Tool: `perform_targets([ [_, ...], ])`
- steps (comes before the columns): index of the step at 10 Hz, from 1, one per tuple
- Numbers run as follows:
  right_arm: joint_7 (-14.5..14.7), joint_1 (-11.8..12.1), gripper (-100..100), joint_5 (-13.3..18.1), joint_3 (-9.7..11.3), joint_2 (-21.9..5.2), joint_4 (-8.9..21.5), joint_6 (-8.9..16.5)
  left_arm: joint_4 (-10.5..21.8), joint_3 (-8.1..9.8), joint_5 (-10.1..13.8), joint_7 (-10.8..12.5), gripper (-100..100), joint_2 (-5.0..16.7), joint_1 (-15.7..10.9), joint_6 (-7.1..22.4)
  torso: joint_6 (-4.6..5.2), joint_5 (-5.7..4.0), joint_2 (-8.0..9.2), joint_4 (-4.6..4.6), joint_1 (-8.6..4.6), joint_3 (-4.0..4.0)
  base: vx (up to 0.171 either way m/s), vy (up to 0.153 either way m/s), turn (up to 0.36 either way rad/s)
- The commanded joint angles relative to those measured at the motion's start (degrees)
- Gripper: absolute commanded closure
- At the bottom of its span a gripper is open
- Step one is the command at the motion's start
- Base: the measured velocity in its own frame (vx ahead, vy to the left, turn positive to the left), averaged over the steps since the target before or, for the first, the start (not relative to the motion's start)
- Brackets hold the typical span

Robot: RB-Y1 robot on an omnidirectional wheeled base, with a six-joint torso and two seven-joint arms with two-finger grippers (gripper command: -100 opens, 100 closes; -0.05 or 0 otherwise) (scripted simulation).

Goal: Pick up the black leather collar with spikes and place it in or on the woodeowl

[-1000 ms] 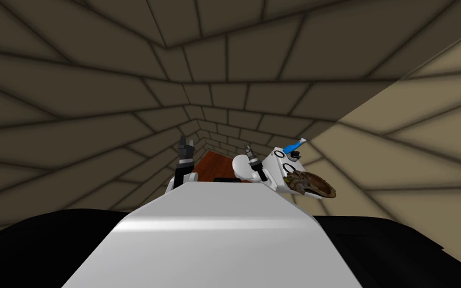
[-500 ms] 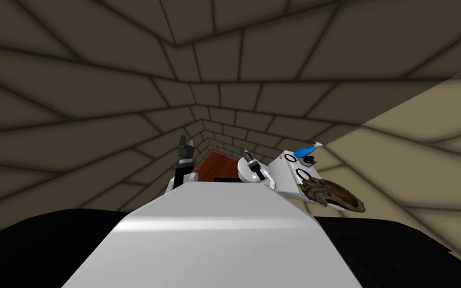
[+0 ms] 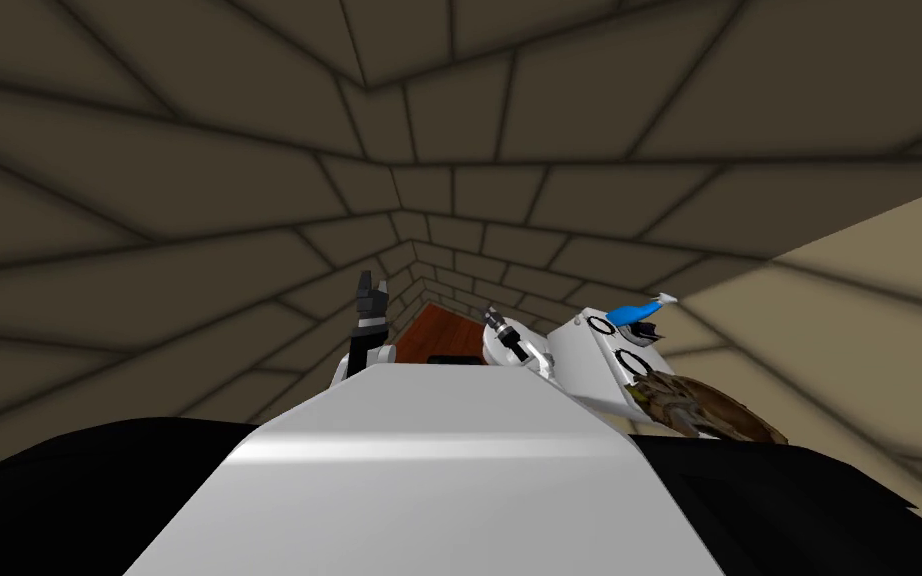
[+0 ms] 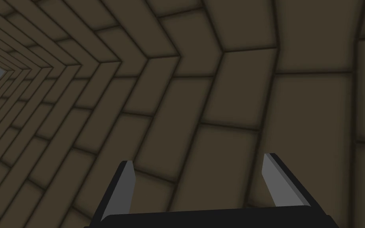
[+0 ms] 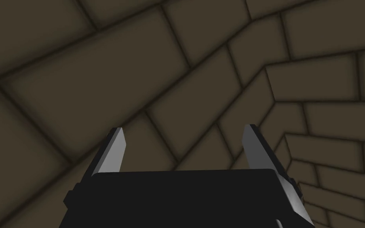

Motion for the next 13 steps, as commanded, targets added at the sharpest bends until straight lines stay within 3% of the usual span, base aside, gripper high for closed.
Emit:
perform_targets([
  [1, 1.36, -0.2, -100, 0.62, 0.93, -1.25, 2.62, 0.72, 0.0, 0.0, 0.0, 0.0, 0, 0.0, 0.0, 0.0, 0.0, 0.0, 0.0, 0.0, 0.0, 0.0, 0.085, 0.134, 0.022],
  [2, 2.79, -0.96, -100, 1.33, 2.38, -3.62, 4.31, 1.89, 0.0, 0.0, 0.0, 0.0, 0, 0.0, 0.0, 0.0, 0.02, 0.0, 0.04, 0.0, -0.11, 0.01, 0.075, 0.129, 0.055],
  [3, 2.79, -0.96, -100, 1.33, 2.38, -3.62, 5.69, 1.89, 0.0, 0.0, 0.0, 0.0, 0, 0.0, 0.0, 0.0, 0.0, -0.02, 0.05, 0.01, -0.13, 0.02, 0.063, 0.096, 0.024],
  [4, 4.1, -1.68, -100, 1.94, 3.82, -6.08, 7.78, 3.08, 0.0, 0.01, 0.0, 0.0, 0, 0.01, 0.0, 0.0, 0.02, -0.03, 0.1, 0.02, -0.24, 0.05, 0.069, 0.096, 0.043],
  [5, 4.1, -1.68, -100, 1.94, 3.82, -6.08, 8.87, 3.08, 0.0, 0.01, 0.0, 0.0, 0, 0.01, 0.0, 0.0, 0.01, -0.05, 0.09, 0.02, -0.26, 0.05, 0.055, 0.072, 0.019],
  [6, 5.29, -2.35, -100, 2.48, 5.24, -8.38, 11.53, 4.27, 0.0, 0.01, 0.0, 0.0, 0, 0.01, 0.0, 0.0, 0.02, -0.05, 0.13, 0.03, -0.35, 0.07, 0.056, 0.076, 0.049],
  [7, 5.29, -2.35, -100, 2.48, 5.24, -8.6, 12.14, 4.27, 0.0, 0.01, 0.0, 0.0, 0, 0.01, 0.0, 0.0, 0.01, -0.06, 0.13, 0.03, -0.36, 0.07, 0.047, 0.055, 0.021],
  [8, 6.37, -2.98, -100, 2.94, 6.62, -11.16, 15.02, 5.47, 0.0, 0.01, 0.0, 0.0, 0, 0.01, 0.0, 0.0, 0.03, -0.07, 0.18, 0.03, -0.41, 0.1, 0.056, 0.057, 0.045],
  [9, 6.37, -2.98, -100, 2.94, 6.62, -11.16, 15.47, 5.47, 0.0, 0.01, 0.0, 0.0, 0, 0.01, 0.0, 0.0, 0.03, -0.08, 0.17, 0.03, -0.42, 0.09, 0.041, 0.043, 0.013],
  [10, 7.33, -3.57, -100, 3.33, 7.97, -13.49, 17.51, 6.67, 0.0, 0.01, 0.0, 0.0, 0, 0.01, 0.0, 0.0, 0.02, -0.08, 0.2, 0.04, -0.46, 0.11, 0.051, 0.052, 0.046],
  [12, 7.33, -3.57, -100, 3.33, 7.97, -13.72, 18.83, 6.67, 0.0, 0.01, 0.0, 0.0, 0, 0.01, 0.0, 0.0, 0.03, -0.08, 0.21, 0.04, -0.48, 0.11, 0.029, 0.026, 0.005],
  [13, 8.19, -4.12, -100, 3.66, 9.28, -16.25, 20.91, 7.85, 0.0, 0.02, 0.0, 0.0, 0, 0.02, -0.01, 0.0, 0.03, -0.11, 0.29, 0.06, -0.56, 0.16, 0.025, 0.02, 0.033],
])
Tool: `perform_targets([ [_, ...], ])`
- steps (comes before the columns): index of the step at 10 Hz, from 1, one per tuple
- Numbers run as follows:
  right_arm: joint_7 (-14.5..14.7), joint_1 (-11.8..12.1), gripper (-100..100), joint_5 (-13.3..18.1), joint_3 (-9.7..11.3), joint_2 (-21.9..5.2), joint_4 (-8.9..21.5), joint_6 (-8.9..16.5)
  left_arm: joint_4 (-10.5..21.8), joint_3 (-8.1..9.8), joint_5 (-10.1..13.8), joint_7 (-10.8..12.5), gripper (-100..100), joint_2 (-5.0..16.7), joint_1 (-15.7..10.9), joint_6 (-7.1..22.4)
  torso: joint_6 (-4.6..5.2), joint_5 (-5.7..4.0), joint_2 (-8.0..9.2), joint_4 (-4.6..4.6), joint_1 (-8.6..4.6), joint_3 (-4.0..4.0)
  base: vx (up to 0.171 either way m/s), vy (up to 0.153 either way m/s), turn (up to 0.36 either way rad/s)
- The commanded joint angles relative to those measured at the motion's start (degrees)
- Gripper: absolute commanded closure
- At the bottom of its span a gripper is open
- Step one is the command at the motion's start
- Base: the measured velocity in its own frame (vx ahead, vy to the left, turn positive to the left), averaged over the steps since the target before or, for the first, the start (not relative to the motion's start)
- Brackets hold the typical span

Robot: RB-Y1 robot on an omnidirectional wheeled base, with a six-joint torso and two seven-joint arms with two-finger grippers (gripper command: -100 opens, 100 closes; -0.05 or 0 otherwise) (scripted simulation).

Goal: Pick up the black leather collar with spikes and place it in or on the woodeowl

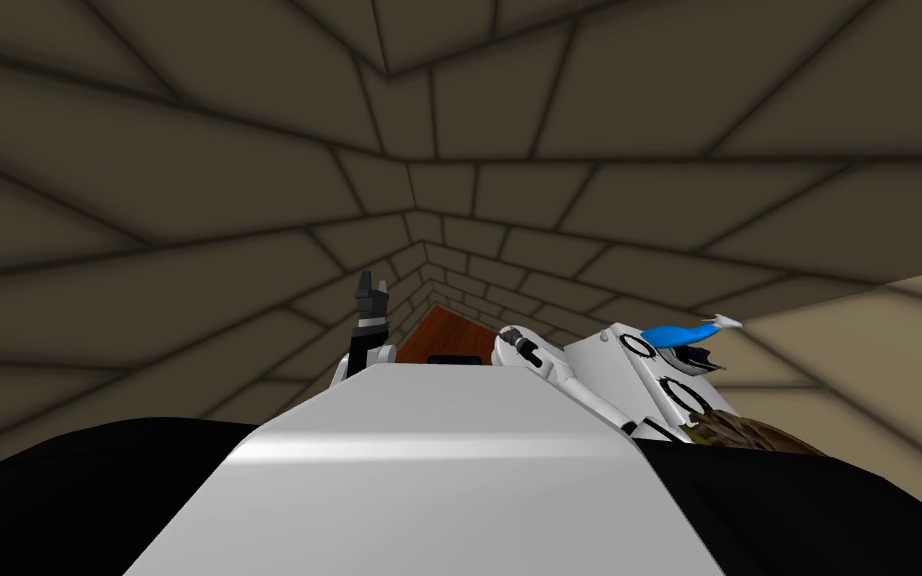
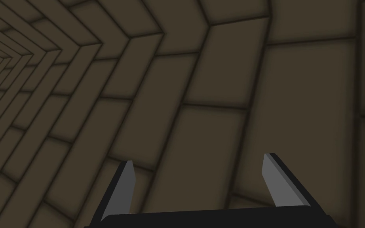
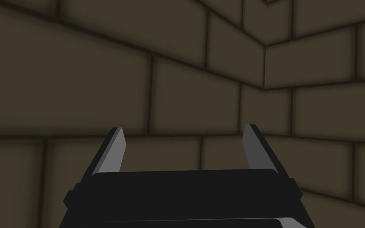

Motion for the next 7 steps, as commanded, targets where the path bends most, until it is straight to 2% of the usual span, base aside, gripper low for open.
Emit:
perform_targets([
  [1, 0.57, 0.68, -100, 0.2, 0.15, -1.48, 1.65, 0.54, 0.0, 0.0, 0.0, 0.0, 0, 0.0, 0.0, 0.0, 0.0, 0.0, 0.0, 0.0, 0.0, 0.0, 0.032, 0.022, 0.026],
  [2, 1.34, 0.18, -100, 0.47, 1.42, -3.37, 4.93, 1.71, 0.0, 0.0, 0.0, 0.0, 0, 0.0, 0.0, 0.0, 0.02, 0.0, 0.0, -0.01, 0.01, -0.01, 0.049, 0.034, 0.04],
  [3, 1.34, 0.18, -100, 0.47, 1.42, -3.97, 5.0, 1.71, 0.0, 0.0, 0.0, 0.0, 0, 0.0, 0.0, 0.0, 0.04, 0.01, -0.03, -0.01, 0.03, -0.02, 0.038, 0.023, 0.002],
  [4, 2.03, -0.27, -100, 0.69, 2.63, -6.14, 8.0, 2.85, 0.0, 0.0, 0.0, 0.0, 0, 0.0, 0.0, 0.0, 0.0, 0.01, -0.03, -0.01, 0.02, -0.02, 0.038, 0.015, 0.033],
  [5, 2.03, -0.27, -100, 0.69, 2.63, -6.43, 8.31, 2.85, 0.0, 0.0, 0.0, 0.0, 0, 0.0, 0.0, 0.0, 0.01, 0.01, -0.03, -0.01, -0.01, -0.02, 0.031, 0.009, 0.017],
  [6, 2.63, -0.68, -100, 0.87, 3.79, -8.76, 10.23, 3.95, 0.0, 0.0, 0.0, 0.0, 0, 0.0, 0.0, 0.0, 0.01, -0.01, -0.01, -0.01, -0.03, -0.01, 0.034, 0.013, 0.032],
  [7, 2.63, -0.68, -100, 0.87, 3.79, -8.86, 11.26, 3.95, 0.0, 0.0, 0.0, 0.0, 0, 0.0, 0.0, 0.0, 0.02, 0.01, 0.0, 0.0, -0.03, 0.0, 0.025, 0.005, 0.007],
])
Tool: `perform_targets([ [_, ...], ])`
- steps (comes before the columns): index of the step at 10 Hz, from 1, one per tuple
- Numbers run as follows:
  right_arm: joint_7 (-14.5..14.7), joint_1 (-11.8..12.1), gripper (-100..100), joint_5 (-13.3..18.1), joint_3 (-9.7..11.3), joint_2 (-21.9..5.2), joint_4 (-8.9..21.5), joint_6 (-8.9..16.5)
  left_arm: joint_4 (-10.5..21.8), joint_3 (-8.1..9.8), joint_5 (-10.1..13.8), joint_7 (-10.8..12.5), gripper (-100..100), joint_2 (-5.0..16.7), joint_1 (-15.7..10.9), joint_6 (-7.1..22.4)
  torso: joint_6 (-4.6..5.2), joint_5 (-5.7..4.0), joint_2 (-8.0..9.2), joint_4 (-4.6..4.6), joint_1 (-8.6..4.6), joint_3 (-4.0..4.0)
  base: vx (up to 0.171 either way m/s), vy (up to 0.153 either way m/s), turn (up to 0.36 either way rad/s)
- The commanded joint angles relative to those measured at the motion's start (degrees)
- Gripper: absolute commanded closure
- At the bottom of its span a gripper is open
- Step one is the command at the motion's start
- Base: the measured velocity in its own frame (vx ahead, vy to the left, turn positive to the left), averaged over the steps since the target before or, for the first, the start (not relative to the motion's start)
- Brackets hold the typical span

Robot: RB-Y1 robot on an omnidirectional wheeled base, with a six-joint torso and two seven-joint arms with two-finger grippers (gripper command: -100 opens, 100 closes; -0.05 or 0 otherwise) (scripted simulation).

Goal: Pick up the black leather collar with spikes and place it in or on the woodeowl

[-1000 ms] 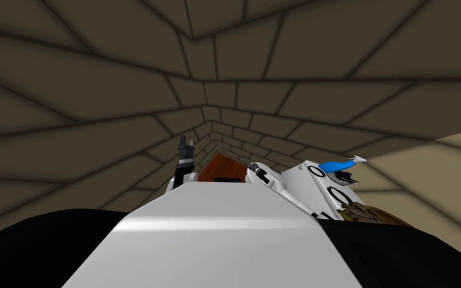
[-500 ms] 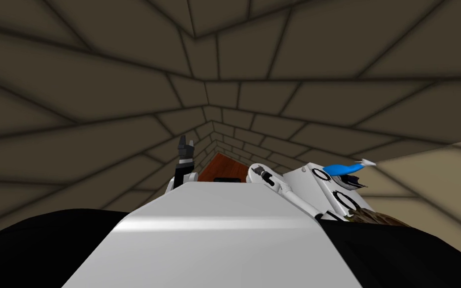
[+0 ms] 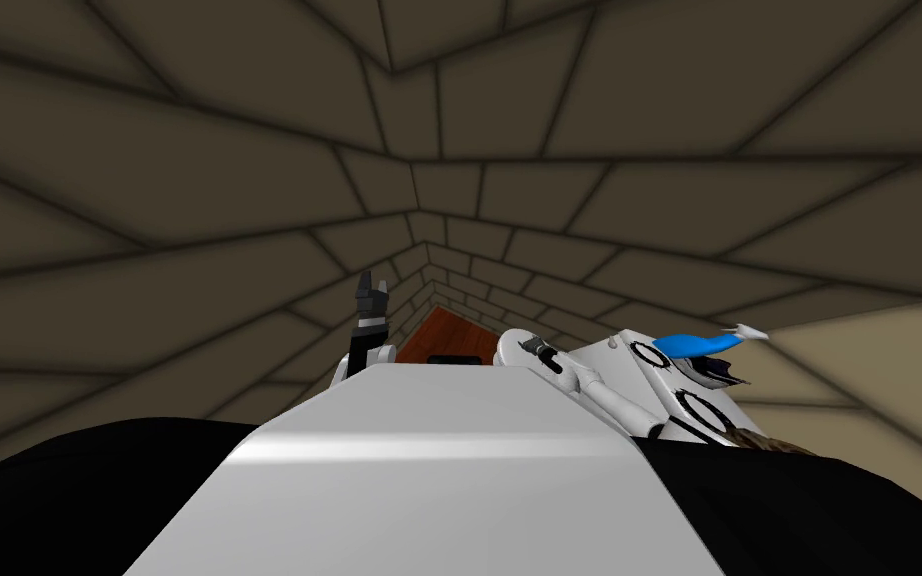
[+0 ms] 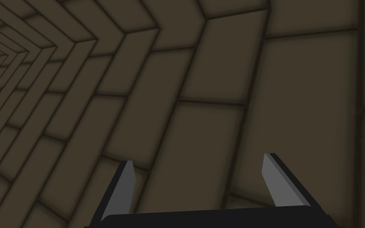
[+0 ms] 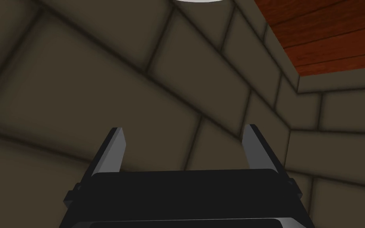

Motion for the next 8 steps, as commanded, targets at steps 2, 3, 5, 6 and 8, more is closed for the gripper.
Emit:
perform_targets([
  [2, 1.38, -0.25, -100, 0.58, 1.84, -3.65, 6.01, 2.41, 0.0, 0.0, 0.0, 0.0, 0, 0.0, 0.0, 0.0, 0.01, 0.0, 0.0, 0.0, -0.02, 0.0, 0.031, -0.004, 0.03],
  [3, 1.38, -0.25, -100, 0.58, 1.84, -4.47, 6.97, 2.41, 0.0, 0.0, 0.0, 0.0, 0, 0.0, 0.0, 0.0, 0.03, -0.01, 0.01, 0.0, -0.07, 0.0, 0.03, -0.018, 0.0],
  [5, 1.79, -0.5, -100, 0.66, 2.79, -6.63, 9.83, 3.37, 0.0, 0.0, 0.0, 0.0, 0, 0.0, 0.0, 0.0, 0.02, -0.02, 0.05, 0.01, -0.06, 0.03, 0.017, -0.014, 0.01],
  [6, 2.14, -0.7, -100, 0.71, 3.67, -8.78, 11.82, 4.27, 0.0, 0.0, 0.0, 0.0, 0, 0.0, 0.0, 0.0, 0.02, 0.0, 0.06, 0.01, -0.08, 0.04, 0.03, -0.044, 0.009],
  [8, 2.45, -0.82, -100, 0.73, 4.48, -11.22, 14.97, 5.09, 0.0, 0.01, 0.0, 0.0, 0, 0.01, 0.0, 0.0, 0.01, -0.03, 0.04, 0.01, -0.17, 0.02, 0.015, -0.046, 0.007],
])
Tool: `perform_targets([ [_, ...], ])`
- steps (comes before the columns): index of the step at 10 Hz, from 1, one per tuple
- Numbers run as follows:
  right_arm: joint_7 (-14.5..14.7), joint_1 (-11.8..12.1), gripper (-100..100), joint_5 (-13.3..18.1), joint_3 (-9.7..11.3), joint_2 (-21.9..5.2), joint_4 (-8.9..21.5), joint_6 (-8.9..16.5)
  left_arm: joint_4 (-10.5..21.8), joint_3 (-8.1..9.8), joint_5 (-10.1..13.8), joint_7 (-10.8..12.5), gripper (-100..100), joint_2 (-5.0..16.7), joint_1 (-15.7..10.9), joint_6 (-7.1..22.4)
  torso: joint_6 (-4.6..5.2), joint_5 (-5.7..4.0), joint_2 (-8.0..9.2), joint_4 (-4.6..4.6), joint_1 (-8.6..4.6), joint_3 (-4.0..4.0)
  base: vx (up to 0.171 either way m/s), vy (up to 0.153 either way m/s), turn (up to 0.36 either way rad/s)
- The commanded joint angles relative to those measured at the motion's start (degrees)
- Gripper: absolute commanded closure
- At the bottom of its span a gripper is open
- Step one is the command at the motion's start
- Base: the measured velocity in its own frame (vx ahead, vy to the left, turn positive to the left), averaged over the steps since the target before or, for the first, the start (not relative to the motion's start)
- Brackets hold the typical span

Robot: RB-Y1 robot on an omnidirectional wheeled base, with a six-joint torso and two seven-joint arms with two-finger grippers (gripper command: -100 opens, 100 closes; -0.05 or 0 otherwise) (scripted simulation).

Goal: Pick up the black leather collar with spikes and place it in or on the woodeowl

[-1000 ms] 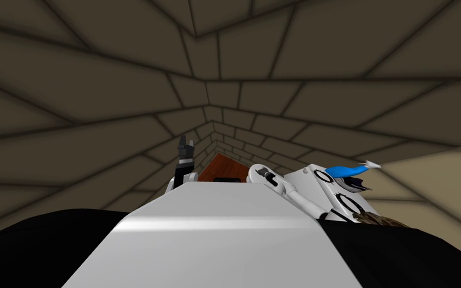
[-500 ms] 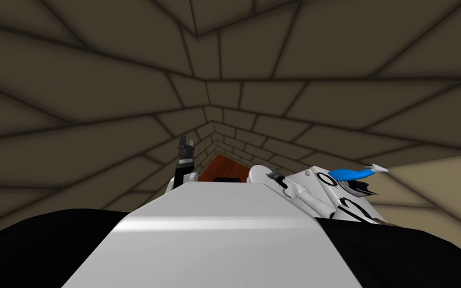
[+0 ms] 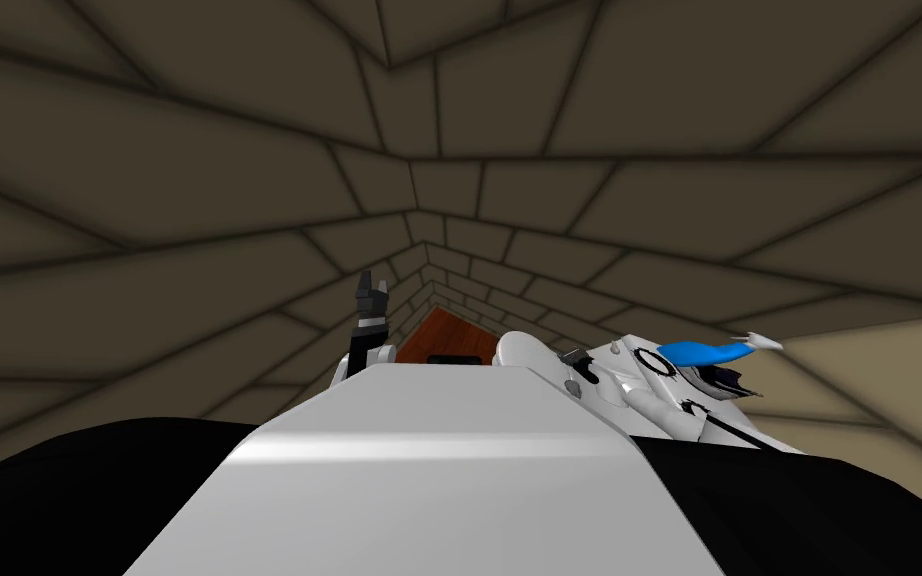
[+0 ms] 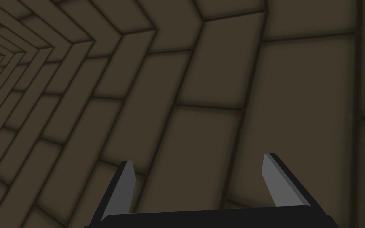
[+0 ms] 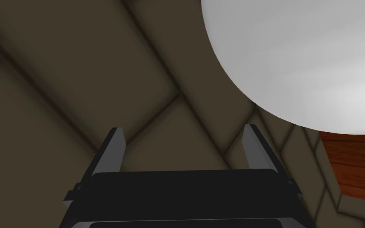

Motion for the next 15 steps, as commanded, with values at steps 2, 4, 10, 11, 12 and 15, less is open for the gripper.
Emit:
perform_targets([
  [2, 0.41, -0.42, -100, -0.19, 1.48, -3.35, 3.72, 1.19, 0.0, 0.0, 0.0, 0.0, 0, 0.0, 0.0, 0.0, -0.02, -0.01, -0.02, 0.0, -0.1, -0.01, 0.013, -0.068, -0.006],
  [4, 0.62, -0.42, -100, -0.2, 2.14, -5.23, 5.73, 1.84, 0.0, 0.0, 0.0, 0.0, 0, 0.0, 0.0, 0.0, -0.02, -0.01, 0.0, 0.0, 0.1, 0.0, 0.006, -0.025, -0.004],
  [10, 1.03, -0.43, -100, -0.96, 4.38, -10.12, 10.35, 3.24, 0.0, 0.01, 0.0, 0.0, 0, 0.01, 0.0, 0.0, -0.02, -0.07, 0.03, 0.01, -0.21, 0.02, 0.004, -0.094, -0.018],
  [11, 1.04, -0.38, 0, -0.89, 4.33, -10.21, 10.51, 3.22, 0.0, 0.0, 0.0, 0.0, 0, 0.0, 0.0, 0.0, -0.05, -0.07, 0.02, 0.01, -0.02, 0.01, 0.0, -0.009, 0.003],
  [12, 1.21, -0.53, -100, -0.33, 4.12, -8.46, 11.31, 4.28, 0.0, 0.0, 0.0, 0.0, 0, 0.0, 0.0, 0.0, -0.04, -0.02, 0.02, 0.01, 0.13, 0.01, 0.033, -0.09, 0.075],
  [15, 1.26, -0.83, 100, -0.09, 3.93, -8.55, 11.89, 3.46, 0.0, 0.0, 0.0, 0.0, 0, 0.0, 0.0, 0.0, -0.04, -0.02, -0.01, 0.0, 0.13, -0.01, 0.008, -0.023, 0.01],
])
